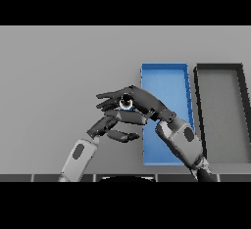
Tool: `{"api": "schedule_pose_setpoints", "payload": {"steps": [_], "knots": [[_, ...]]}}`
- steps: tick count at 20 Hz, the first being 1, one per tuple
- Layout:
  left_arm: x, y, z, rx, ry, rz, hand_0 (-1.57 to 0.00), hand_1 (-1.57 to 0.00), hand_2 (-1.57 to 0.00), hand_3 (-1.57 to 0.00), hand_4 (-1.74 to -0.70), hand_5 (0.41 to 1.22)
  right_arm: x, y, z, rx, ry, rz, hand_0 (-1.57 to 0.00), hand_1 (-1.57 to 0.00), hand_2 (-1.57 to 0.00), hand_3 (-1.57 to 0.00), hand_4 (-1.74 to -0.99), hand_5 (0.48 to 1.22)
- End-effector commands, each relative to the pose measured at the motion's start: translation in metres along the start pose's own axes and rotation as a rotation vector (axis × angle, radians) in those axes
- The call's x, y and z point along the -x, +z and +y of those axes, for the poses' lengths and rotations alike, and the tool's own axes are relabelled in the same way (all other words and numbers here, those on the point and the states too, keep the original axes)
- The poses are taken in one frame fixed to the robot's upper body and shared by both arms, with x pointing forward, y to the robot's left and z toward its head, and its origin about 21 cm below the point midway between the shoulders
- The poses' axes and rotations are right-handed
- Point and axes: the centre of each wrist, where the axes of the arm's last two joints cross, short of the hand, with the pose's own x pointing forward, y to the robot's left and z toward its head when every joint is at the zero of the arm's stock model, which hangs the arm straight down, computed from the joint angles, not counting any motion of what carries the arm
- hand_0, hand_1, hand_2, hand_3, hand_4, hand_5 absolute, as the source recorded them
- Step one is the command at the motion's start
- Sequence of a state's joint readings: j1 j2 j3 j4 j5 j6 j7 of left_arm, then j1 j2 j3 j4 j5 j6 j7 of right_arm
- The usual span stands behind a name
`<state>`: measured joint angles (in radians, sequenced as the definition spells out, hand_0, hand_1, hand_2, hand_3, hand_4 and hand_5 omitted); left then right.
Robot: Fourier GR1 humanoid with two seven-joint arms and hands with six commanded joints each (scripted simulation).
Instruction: Pick up the blue pipe and place it into the blue bin.
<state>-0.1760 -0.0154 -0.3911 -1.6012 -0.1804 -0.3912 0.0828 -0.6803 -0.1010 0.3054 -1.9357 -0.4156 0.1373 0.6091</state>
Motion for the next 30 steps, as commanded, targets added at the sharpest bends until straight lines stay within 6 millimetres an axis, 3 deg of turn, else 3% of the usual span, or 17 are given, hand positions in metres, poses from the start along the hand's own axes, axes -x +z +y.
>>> {"api": "schedule_pose_setpoints", "payload": {"steps": [1,3,7,10,13,17,22,29,30], "knots": [[-0.001,-0.003,-0.001,0.005,-0.001,0.009,-0.01,-0.01,-0.01,0.0,-0.91,0.445,-0.013,-0.003,-0.005,-0.021,-0.002,-0.034,-1.57,-1.57,-1.57,-1.57,-1.741,1.221],[-0.002,-0.004,-0.006,0.013,0.012,0.008,0.0,0.0,0.0,0.0,-0.91,0.437,-0.043,-0.008,-0.022,-0.017,0.009,-0.116,-1.57,-1.57,-1.57,-1.57,-1.741,1.221],[-0.002,-0.001,0.002,0.007,0.002,0.037,0.0,0.0,0.0,0.0,-0.9,0.43,-0.081,-0.008,-0.062,0.215,0.112,-0.163,-1.57,-1.57,-1.57,-1.57,-1.741,1.221],[-0.001,0.001,0.0,0.016,0.005,0.031,0.0,0.0,0.0,0.0,-0.89,0.421,-0.084,0.003,-0.093,0.342,0.112,-0.116,-1.57,-1.57,-1.57,-1.57,-1.741,1.221],[-0.002,0.0,0.0,0.01,-0.003,0.019,0.0,0.0,0.0,0.0,-0.88,0.411,-0.071,0.027,-0.127,0.476,0.138,-0.034,-1.57,-1.57,-1.57,-1.57,-1.741,1.221],[0.001,0.0,0.003,-0.001,-0.021,0.035,0.0,0.0,0.0,0.0,-0.87,0.418,-0.038,0.062,-0.146,0.583,0.099,0.069,-1.57,-1.57,-1.57,-1.57,-1.741,1.221],[0.0,0.002,-0.003,0.013,-0.012,0.02,0.0,0.0,0.0,0.0,-0.87,0.422,0.009,0.105,-0.138,0.675,0.042,0.226,-1.57,-1.57,-1.57,-1.57,-1.741,1.221],[0.001,0.006,-0.001,0.006,-0.004,0.024,0.0,0.0,0.0,0.0,-0.88,0.425,0.061,0.142,-0.106,0.846,-0.046,0.474,-1.57,-1.57,-1.57,-1.57,-1.741,1.221],[-0.001,0.006,-0.003,0.005,0.005,0.021,0.0,0.0,0.0,0.0,-0.89,0.423,0.067,0.145,-0.101,0.873,-0.057,0.514,-1.57,-1.57,-1.57,-1.51,-1.741,1.221]]}}
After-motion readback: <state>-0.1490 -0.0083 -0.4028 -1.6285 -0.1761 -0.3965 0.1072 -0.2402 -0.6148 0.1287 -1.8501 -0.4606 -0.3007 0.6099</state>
